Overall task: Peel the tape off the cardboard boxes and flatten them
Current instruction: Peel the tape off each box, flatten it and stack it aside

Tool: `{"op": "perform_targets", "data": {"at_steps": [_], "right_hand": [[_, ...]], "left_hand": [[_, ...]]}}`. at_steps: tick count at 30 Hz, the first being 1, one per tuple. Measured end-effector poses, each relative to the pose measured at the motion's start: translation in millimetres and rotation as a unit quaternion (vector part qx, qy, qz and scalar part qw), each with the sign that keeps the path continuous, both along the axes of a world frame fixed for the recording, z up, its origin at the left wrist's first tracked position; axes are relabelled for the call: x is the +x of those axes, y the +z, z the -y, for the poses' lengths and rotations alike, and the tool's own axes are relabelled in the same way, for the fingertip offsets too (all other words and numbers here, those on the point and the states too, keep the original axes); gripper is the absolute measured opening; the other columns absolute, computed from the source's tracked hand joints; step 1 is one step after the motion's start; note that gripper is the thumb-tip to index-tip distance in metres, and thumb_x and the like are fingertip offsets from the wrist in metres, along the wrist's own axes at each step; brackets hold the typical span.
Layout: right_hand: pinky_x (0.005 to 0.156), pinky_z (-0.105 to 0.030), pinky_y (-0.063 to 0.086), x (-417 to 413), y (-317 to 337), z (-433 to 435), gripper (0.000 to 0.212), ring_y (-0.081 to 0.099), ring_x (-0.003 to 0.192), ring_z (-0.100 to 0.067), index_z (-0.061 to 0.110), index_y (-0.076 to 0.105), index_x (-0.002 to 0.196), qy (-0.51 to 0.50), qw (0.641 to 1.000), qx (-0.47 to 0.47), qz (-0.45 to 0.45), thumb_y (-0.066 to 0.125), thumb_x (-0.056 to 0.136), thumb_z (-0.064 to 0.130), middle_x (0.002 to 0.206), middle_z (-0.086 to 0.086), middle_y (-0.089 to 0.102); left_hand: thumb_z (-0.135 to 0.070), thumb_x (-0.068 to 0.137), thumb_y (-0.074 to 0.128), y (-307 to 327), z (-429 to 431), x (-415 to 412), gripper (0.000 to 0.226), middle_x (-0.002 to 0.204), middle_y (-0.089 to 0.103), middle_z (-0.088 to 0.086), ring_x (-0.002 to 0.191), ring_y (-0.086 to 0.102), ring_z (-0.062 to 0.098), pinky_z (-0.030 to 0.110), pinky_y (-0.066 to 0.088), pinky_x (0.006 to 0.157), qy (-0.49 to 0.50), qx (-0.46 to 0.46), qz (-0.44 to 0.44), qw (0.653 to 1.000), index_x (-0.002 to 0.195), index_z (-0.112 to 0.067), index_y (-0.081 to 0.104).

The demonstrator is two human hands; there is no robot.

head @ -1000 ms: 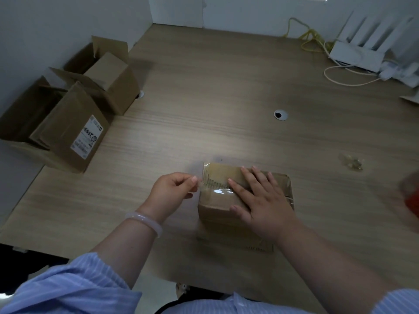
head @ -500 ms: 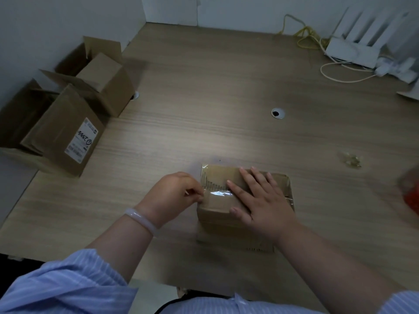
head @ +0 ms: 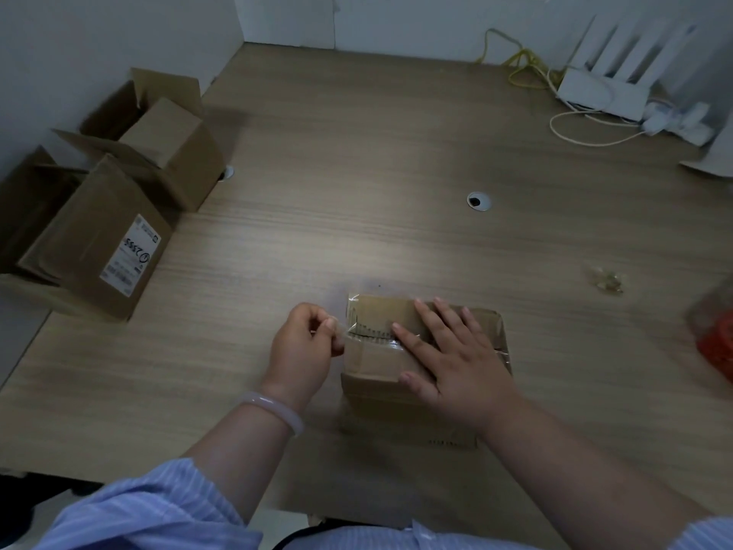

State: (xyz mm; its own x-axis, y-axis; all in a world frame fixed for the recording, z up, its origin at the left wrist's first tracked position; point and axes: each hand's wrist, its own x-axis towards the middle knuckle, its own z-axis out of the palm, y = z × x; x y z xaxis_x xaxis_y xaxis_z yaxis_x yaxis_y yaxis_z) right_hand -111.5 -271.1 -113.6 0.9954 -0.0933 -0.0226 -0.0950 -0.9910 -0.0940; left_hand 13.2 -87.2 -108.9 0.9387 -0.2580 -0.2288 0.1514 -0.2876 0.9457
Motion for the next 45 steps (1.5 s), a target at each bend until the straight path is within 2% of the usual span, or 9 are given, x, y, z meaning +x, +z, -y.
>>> {"op": "perform_targets", "data": {"at_steps": [6,12,16,25,31,36,41,43,45], "right_hand": [[0.113,-0.050,0.018,1.9,0.0,-2.2,0.062,0.022,0.144,-0.027,0.039,0.035,0.144,-0.008,1.000,0.001,-0.008,0.025,0.089,0.066,0.156,-0.005,0.026],[0.113,-0.051,0.019,2.4,0.5,-1.3,0.062,0.020,0.145,-0.026,0.040,0.036,0.143,-0.008,1.000,0.008,-0.010,0.026,0.089,0.066,0.157,-0.005,0.024],[0.112,-0.052,0.022,3.1,0.2,-1.5,0.061,0.022,0.144,-0.026,0.039,0.037,0.143,-0.008,1.000,0.006,-0.008,0.028,0.089,0.066,0.156,-0.005,0.025],[0.111,-0.052,0.022,4.1,0.3,-1.7,0.062,0.024,0.143,-0.027,0.040,0.036,0.143,-0.007,1.000,0.006,-0.007,0.021,0.090,0.067,0.155,-0.005,0.027],[0.111,-0.052,0.023,2.0,1.1,-2.2,0.061,0.022,0.144,-0.026,0.039,0.035,0.143,-0.006,1.000,0.011,-0.005,0.022,0.091,0.067,0.156,-0.005,0.027],[0.112,-0.051,0.020,2.2,1.5,-1.6,0.062,0.018,0.145,-0.025,0.041,0.032,0.145,-0.004,1.000,0.011,-0.011,0.020,0.091,0.068,0.157,-0.005,0.023],[0.112,-0.052,0.023,1.3,-0.3,-2.8,0.061,0.018,0.145,-0.025,0.041,0.034,0.144,0.000,1.000,0.013,-0.008,0.029,0.089,0.067,0.157,-0.004,0.024],[0.112,-0.052,0.023,1.6,-0.5,-3.1,0.061,0.018,0.145,-0.024,0.041,0.034,0.143,0.002,1.000,0.014,-0.008,0.029,0.089,0.067,0.157,-0.003,0.023],[0.112,-0.051,0.022,1.7,-0.4,-2.9,0.061,0.016,0.146,-0.024,0.042,0.033,0.144,0.001,1.000,0.014,-0.011,0.025,0.089,0.068,0.158,-0.003,0.021]], "left_hand": [[0.001,0.091,0.054,4.2,4.8,-1.0,0.027,0.066,0.060,-0.001,0.066,0.062,0.014,0.037,0.057,0.071,0.018,-0.015,0.059,0.998,0.075,-0.021,0.053],[-0.011,0.076,0.077,24.2,-20.8,28.9,0.020,0.073,0.068,-0.017,0.073,0.063,-0.003,0.005,0.042,0.066,-0.201,0.145,0.186,0.951,0.073,-0.030,0.069],[-0.020,0.077,0.078,26.1,-26.0,35.5,0.016,0.070,0.065,-0.033,0.074,0.062,-0.008,0.005,0.042,0.065,-0.242,0.172,0.147,0.944,0.071,-0.034,0.072],[-0.014,0.068,0.084,8.6,-9.8,27.7,0.029,0.078,0.070,0.002,0.074,0.066,0.018,0.037,0.056,0.073,-0.166,0.130,-0.005,0.978,0.078,-0.025,0.060],[-0.002,0.079,0.073,9.7,-5.3,21.6,0.013,0.074,0.068,0.007,0.078,0.068,0.025,0.028,0.056,0.061,-0.086,0.037,-0.098,0.991,0.072,-0.012,0.066],[-0.010,0.082,0.072,7.4,-4.2,19.9,0.015,0.070,0.067,-0.001,0.072,0.064,0.015,0.030,0.054,0.068,-0.121,0.138,0.097,0.978,0.071,-0.018,0.064],[-0.019,0.084,0.058,20.2,-0.8,19.6,0.009,0.080,0.063,-0.002,0.078,0.054,0.009,0.019,0.043,0.072,-0.204,0.128,0.396,0.886,0.080,-0.013,0.064],[-0.020,0.082,0.062,26.3,4.0,25.8,0.006,0.081,0.066,-0.003,0.078,0.056,0.006,0.019,0.046,0.074,-0.212,0.121,0.394,0.886,0.080,-0.016,0.066],[-0.015,0.076,0.075,28.0,6.5,29.1,0.013,0.079,0.067,-0.005,0.075,0.060,0.006,0.020,0.050,0.072,-0.162,0.100,0.273,0.943,0.079,-0.022,0.064]]}}
